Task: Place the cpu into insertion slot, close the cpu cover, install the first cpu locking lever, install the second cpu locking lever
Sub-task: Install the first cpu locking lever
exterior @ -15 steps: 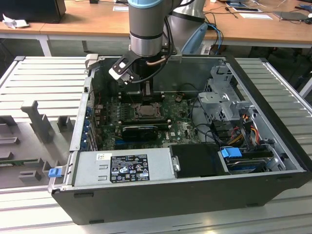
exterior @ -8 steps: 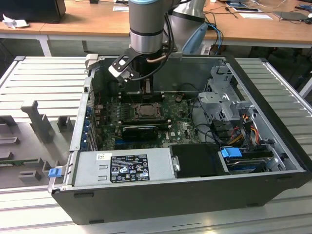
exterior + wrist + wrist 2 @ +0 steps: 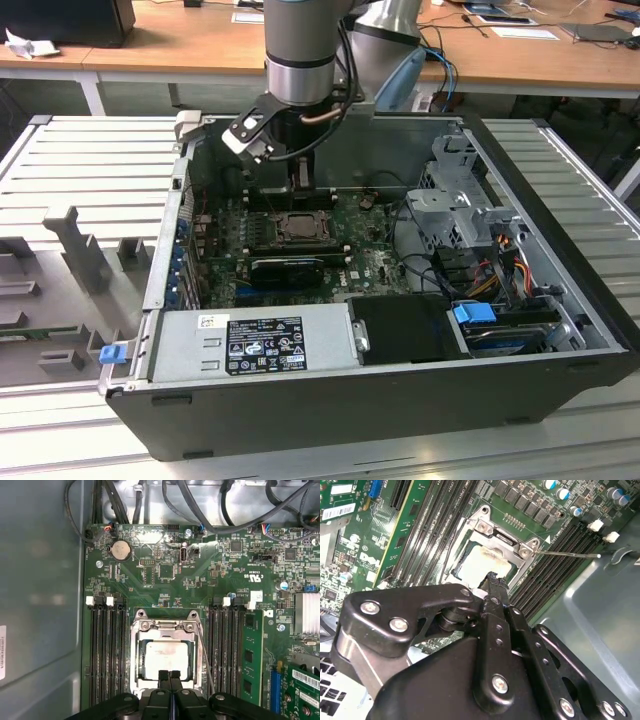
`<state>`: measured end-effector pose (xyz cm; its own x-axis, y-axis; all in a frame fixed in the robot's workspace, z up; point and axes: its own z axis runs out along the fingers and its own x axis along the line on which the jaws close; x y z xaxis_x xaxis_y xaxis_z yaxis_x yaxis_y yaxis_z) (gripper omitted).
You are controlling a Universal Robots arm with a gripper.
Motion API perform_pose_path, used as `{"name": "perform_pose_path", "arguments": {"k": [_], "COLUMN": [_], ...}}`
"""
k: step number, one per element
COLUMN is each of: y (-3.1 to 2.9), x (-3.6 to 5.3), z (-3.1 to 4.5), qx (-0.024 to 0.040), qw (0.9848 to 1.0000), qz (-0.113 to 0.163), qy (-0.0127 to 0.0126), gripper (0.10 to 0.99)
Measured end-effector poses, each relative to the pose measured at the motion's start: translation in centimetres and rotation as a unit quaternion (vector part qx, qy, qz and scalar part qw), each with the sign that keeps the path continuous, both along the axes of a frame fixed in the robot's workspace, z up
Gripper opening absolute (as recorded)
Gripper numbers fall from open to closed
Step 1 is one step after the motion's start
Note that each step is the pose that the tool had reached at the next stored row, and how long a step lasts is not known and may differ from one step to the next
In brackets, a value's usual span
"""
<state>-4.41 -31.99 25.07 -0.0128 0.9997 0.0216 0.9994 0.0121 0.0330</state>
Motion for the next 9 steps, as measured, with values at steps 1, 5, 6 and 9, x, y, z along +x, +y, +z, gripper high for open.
{"name": "perform_pose_path", "arguments": {"k": [1,5,6,9], "y": [0.00,0.00,0.00,0.00], "x": [0.00,0.00,0.00,0.00], "z": [0.32,1.47,1.80,2.37], "qx": [0.0000,0.0000,0.0001,0.0000], "qw": [1.0000,1.0000,1.0000,1.0000], "qz": [0.000,0.000,0.000,0.000], "qy": [0.0000,0.0000,0.0000,0.0000], "gripper": [0.106,0.106,0.106,0.106]}}
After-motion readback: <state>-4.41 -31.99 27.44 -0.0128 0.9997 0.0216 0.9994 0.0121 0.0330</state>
